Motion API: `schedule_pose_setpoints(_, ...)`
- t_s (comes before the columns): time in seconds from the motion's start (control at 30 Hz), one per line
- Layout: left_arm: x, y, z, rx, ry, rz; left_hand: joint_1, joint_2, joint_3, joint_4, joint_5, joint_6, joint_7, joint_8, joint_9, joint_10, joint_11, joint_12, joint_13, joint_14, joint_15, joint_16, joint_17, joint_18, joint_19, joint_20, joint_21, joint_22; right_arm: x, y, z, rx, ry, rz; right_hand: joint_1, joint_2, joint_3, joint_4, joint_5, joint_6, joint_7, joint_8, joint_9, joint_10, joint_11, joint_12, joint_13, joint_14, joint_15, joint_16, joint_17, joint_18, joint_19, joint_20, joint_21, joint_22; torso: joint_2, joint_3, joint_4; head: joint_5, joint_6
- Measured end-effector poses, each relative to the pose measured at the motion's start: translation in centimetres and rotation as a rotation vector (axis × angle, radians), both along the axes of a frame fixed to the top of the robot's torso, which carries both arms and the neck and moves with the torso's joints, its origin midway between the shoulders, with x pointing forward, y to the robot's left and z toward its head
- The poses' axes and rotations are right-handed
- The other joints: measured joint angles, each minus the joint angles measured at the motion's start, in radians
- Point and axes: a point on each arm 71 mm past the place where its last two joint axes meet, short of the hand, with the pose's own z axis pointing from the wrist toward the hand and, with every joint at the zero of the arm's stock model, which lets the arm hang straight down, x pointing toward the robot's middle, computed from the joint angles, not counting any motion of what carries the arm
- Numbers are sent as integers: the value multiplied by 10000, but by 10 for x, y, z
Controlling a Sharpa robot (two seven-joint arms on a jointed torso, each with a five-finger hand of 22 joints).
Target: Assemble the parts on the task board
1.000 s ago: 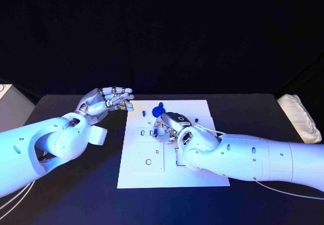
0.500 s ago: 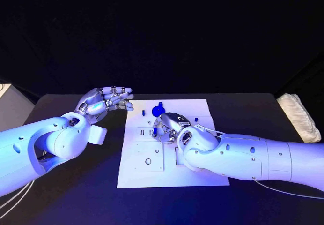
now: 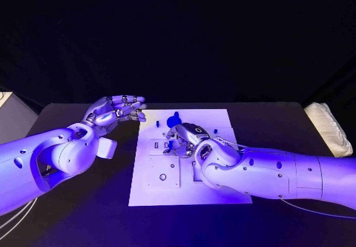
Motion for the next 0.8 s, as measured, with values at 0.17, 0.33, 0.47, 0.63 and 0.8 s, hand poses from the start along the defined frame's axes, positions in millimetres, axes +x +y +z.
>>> schedule_pose_setpoints(0.17, 3, 1, -3, 370, 64, 15, -425, -54, -221, 97, 0, 89, 3, -10, 89, 603, -232, 413, 209, 534, -233, 867, 507, -1, 96, -94, 521, 266, -7, -7, 6, 466, -164, 100, 207, 208, -258, 39, 373, 0, 0, 0, -53, -14, -15, 0, 0, 0, 0, 0, 5, 0, 0, 0, -47, -1, -19, 8, -13, 29, 38)
schedule_pose_setpoints(0.33, 10, 1, -9, 1216, 333, 6, -753, -124, -753, 476, 0, 632, -167, 593, 473, 1224, -602, 1805, 1055, 1305, -634, 3530, 2226, -4, 688, -505, 1939, 1071, -4, -23, 24, 1185, -363, 275, 854, 450, -11, -84, 1146, 26, -26, 0, -110, -19, -20, 0, 0, 0, 0, 0, 8, 1, 0, -1, -321, -2, -77, 21, -53, 61, 92)
schedule_pose_setpoints(0.47, 17, -2, -17, 2324, 661, -96, -942, -24, -1109, 832, -17, 851, -386, 1349, 976, 1244, -889, 3499, 2227, 2309, -919, 6249, 4660, -4, 983, -740, 3173, 1890, 1, -44, 44, 1834, -416, 377, 961, 434, 79, -98, 1396, 36, -35, 0, -125, -49, -50, 0, 0, 0, 0, 0, 8, 0, 0, -1, -387, -2, -157, 33, -84, 96, 97)
schedule_pose_setpoints(0.63, 26, -14, -19, 3940, 835, -497, -1158, 129, -1329, 1501, -36, 800, -742, 2564, 2050, 592, -1215, 6296, 4345, 3627, -1181, 8824, 7523, -163, 2052, -1001, 5583, 4738, 10, -73, 64, 2461, -296, 177, 1043, 432, 188, -128, 1510, 113, -37, 61, -125, -49, -50, 0, 0, 0, 0, 0, 7, 0, 0, -1, -387, -2, -272, 53, -112, 158, 83)
schedule_pose_setpoints(0.8, 34, -30, -18, 5728, 992, -1052, -1374, 182, -1350, 1548, -36, 717, -826, 2944, 2524, 394, -1278, 6998, 4900, 3904, -1216, 9325, 8183, -163, 2312, -1025, 6229, 5600, 15, -98, 75, 2928, -66, -140, 1043, 432, 258, -86, 1644, 114, -37, 61, -138, -48, -50, 1, 0, 0, 0, 0, 7, 0, 0, -2, -387, -3, -382, 83, -132, 243, 45)
